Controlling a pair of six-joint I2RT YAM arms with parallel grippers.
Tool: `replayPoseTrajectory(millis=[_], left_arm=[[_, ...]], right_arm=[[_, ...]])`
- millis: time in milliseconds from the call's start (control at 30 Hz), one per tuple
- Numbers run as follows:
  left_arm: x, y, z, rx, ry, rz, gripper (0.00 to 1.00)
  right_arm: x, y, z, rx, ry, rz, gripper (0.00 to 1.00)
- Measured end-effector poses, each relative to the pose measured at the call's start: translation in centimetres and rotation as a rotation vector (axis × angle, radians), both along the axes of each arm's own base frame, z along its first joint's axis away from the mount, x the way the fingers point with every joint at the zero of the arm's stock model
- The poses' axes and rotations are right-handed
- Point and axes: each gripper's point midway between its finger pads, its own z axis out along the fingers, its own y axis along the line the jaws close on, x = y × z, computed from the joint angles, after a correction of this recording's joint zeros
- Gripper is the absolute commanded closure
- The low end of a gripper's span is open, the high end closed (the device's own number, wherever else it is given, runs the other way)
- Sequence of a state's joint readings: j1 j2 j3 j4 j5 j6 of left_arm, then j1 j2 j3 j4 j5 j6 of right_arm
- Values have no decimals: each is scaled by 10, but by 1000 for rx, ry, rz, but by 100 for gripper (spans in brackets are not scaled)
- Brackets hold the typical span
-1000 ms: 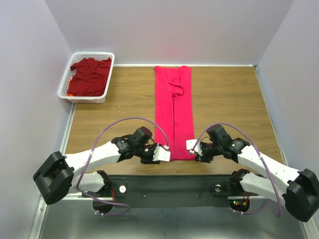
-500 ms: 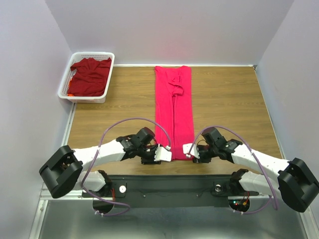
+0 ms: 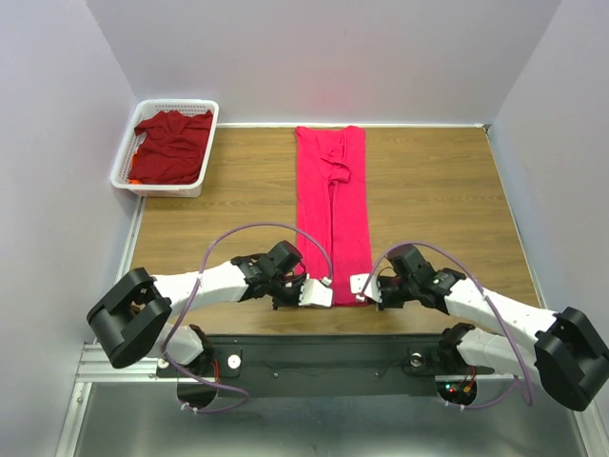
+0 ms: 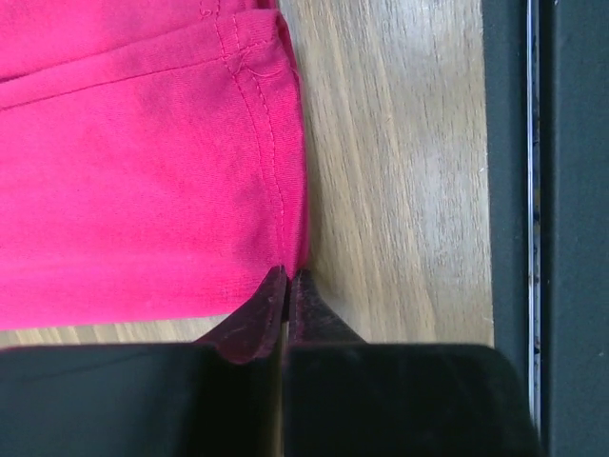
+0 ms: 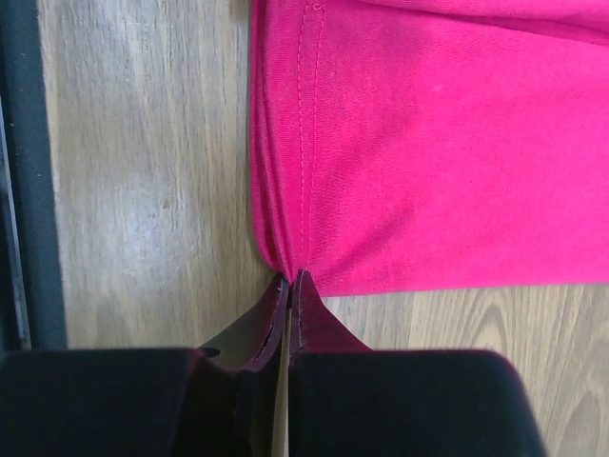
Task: Fold and stack the t-shirts
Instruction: Fold the tshirt
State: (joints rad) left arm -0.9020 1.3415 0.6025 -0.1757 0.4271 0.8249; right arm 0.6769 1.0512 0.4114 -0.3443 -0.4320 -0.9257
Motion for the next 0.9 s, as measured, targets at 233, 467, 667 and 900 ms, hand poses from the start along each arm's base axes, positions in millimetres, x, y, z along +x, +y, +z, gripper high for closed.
replayPoseTrajectory(millis=[233,467,667,900], left_arm=[[-4,-7,26,-44,25,-5,100],[-4,-14,50,-91,30,-8,100],[21,-12,62,-89,36,32,100],[74,-12,75,-96,8,91,100]], right_arm=[[0,0,22,29,9,-63,100],[20,10,56,73,-35,-124,99],[33,11,60,47,-30,-151,99],[73,2,69,41,-17,-229,100]])
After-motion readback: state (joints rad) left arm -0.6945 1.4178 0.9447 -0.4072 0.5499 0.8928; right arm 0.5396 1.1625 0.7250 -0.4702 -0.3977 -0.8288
